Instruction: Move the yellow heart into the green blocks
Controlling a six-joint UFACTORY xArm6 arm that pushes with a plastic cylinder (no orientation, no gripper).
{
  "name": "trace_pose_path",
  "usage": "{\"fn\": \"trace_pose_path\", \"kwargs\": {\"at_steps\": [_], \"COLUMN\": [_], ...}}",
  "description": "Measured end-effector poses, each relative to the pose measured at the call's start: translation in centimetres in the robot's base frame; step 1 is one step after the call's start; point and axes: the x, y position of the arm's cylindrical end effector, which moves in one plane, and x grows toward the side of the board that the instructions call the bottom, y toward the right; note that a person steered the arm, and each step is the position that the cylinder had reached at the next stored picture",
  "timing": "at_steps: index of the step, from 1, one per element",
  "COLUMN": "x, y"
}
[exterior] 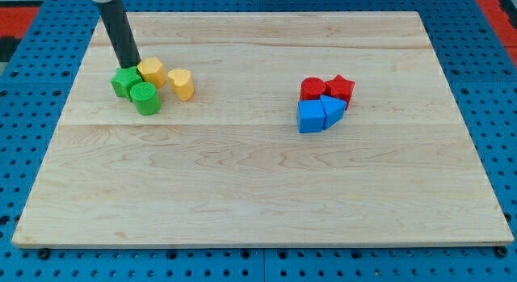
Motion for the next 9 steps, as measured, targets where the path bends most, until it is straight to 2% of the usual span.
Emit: {"fn": "trace_pose_path", "kwargs": {"at_steps": [1,2,3,4,5,7,9], "x": [-1.2,-3.1,-2.8,-0.7,1.1,2.0,2.6], "y": [0.2,3.4,8.7,10.0,8.4,5.9,12.5]}}
